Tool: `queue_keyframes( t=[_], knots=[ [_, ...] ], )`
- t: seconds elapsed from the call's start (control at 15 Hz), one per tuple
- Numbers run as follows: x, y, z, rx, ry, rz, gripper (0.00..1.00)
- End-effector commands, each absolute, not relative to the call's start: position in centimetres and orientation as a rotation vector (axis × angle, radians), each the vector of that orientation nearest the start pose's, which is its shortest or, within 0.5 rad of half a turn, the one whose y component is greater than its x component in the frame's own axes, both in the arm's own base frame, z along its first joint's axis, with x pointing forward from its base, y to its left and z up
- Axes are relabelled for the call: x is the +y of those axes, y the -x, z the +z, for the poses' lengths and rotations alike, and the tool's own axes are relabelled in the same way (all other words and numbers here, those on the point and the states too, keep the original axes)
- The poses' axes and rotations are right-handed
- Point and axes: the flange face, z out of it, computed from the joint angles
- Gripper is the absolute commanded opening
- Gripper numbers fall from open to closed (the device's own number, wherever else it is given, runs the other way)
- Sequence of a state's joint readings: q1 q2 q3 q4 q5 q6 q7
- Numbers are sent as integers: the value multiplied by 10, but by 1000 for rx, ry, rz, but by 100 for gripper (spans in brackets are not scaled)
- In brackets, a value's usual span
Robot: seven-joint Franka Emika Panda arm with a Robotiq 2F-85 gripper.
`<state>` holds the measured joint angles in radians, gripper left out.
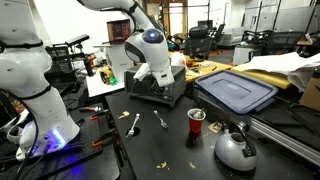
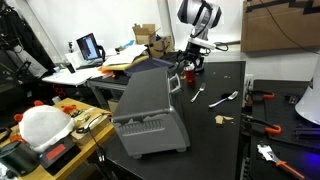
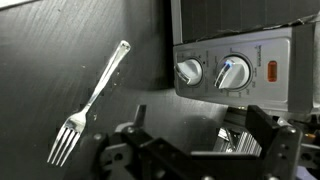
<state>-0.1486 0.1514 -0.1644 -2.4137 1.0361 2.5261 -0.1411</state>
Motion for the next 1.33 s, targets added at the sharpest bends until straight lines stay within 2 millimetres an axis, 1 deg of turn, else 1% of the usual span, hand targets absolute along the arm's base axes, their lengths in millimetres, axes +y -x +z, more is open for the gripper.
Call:
queue_keyframes(
  t=[0.0,0.2,0.53,0.93,1.27],
  knots=[
    [-162,-460,235,1394,2153,-86,100],
    [-163,-459,231,1450,2091,-72,100],
    [-168,-461,240,1531,1978,-85,100],
    [-162,-462,238,1577,1884,-67,100],
    [-156,-462,232,1624,1781,-43,100]
  ],
)
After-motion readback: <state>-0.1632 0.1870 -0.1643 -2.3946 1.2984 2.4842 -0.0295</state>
